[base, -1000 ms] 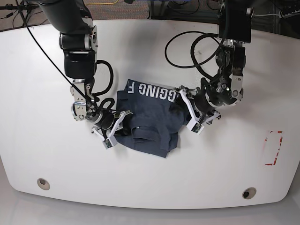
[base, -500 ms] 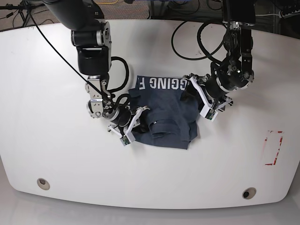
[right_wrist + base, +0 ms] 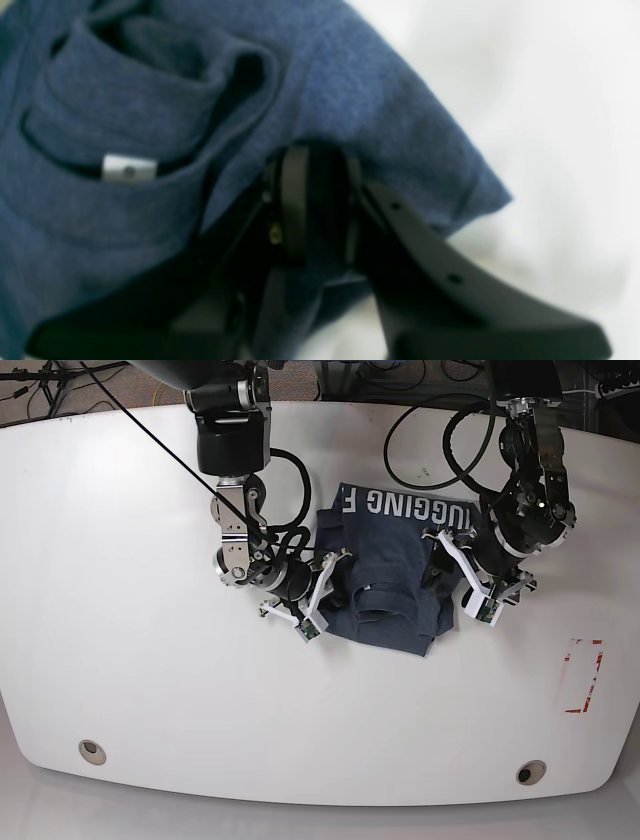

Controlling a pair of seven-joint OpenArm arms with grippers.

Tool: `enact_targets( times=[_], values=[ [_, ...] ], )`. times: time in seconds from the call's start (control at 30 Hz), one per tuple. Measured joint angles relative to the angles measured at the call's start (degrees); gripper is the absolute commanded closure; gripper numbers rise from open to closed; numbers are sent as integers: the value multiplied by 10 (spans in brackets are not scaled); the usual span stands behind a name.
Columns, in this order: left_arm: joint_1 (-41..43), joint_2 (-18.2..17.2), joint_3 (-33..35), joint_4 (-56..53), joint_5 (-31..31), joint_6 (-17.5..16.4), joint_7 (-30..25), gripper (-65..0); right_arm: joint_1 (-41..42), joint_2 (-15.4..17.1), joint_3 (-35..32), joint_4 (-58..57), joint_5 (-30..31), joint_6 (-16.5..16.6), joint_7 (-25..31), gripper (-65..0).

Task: Fold the T-shirt properly
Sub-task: 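Lift the bundle with both grippers and carry it toward the left arm's side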

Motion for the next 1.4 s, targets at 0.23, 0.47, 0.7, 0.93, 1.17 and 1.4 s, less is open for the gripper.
enact_targets(
  times=[0.23, 0.47, 0.7, 0.93, 1.17, 1.4],
  values=[
    [-24, 5, 40, -1, 0, 0, 3, -399, -34, 6, 3, 107, -11, 6, -80, -101],
    [-28, 45, 62, -1, 5, 1, -3, -399, -47, 28, 7, 233, -8, 4, -137, -98],
    [-24, 61, 95, -15, 27, 0, -7, -397, -77, 50, 8, 328, -10, 4, -174, -98],
    [-22, 101, 134, -82, 132, 39, -83, -399, -92, 55, 14, 383, 2, 6, -200, -97],
    [-25, 122, 164, -187, 209, 137, -198, -401, -99, 63, 52, 390, -10, 6, -214, -97],
    [-37, 110, 157, -290, 208, 158, -290, -399, -99, 58, 82, 391, -3, 6, -209, -97]
  ],
)
